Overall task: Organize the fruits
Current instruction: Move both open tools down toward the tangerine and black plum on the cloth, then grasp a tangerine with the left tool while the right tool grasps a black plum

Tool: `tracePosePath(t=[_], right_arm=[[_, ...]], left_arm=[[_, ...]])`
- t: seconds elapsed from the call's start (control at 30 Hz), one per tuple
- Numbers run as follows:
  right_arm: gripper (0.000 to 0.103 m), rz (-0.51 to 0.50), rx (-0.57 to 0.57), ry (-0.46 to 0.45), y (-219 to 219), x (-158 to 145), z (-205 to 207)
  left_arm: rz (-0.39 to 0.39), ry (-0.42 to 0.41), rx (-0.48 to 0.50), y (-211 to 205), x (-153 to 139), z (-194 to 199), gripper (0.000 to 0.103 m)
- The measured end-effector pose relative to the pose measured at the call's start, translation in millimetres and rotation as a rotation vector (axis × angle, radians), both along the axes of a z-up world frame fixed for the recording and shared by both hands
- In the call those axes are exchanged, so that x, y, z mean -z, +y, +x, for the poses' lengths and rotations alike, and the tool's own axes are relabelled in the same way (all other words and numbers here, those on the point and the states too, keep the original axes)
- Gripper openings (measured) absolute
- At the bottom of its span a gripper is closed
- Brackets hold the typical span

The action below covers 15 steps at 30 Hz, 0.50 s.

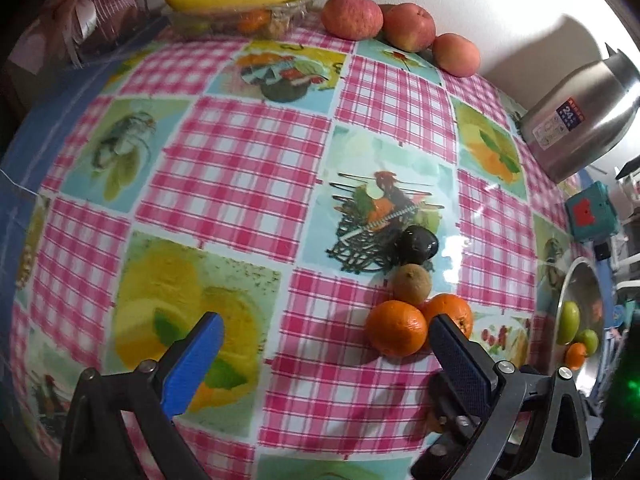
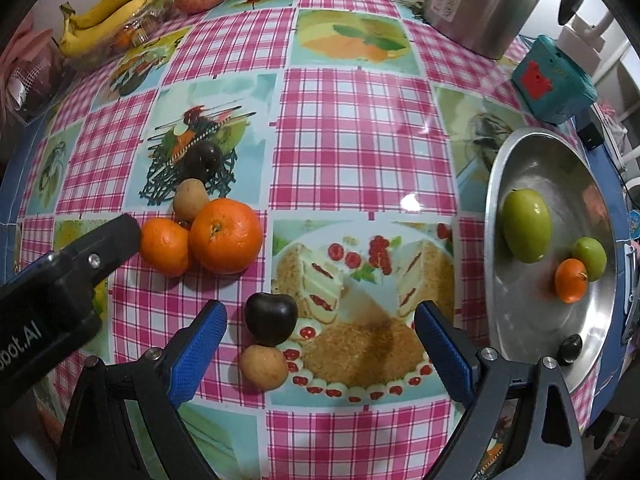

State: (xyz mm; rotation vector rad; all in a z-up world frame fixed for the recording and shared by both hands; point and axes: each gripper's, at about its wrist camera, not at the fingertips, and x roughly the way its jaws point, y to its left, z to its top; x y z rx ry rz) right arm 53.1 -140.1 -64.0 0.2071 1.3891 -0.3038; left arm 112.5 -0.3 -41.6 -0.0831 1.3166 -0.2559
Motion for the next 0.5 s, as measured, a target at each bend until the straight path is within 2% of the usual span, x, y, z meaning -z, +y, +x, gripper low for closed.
tracePosePath(t=[0.2, 0.5], right_arm=[[0.095, -0.008, -0.014, 0.013, 7, 9, 9], [0.095, 0.013, -0.008, 0.006, 10, 17, 12]], left_arm=[[-0.073, 0.05, -0.005, -2, 10, 1, 0.103], [-0.059, 0.084, 0.004, -5, 18, 0, 0.102]])
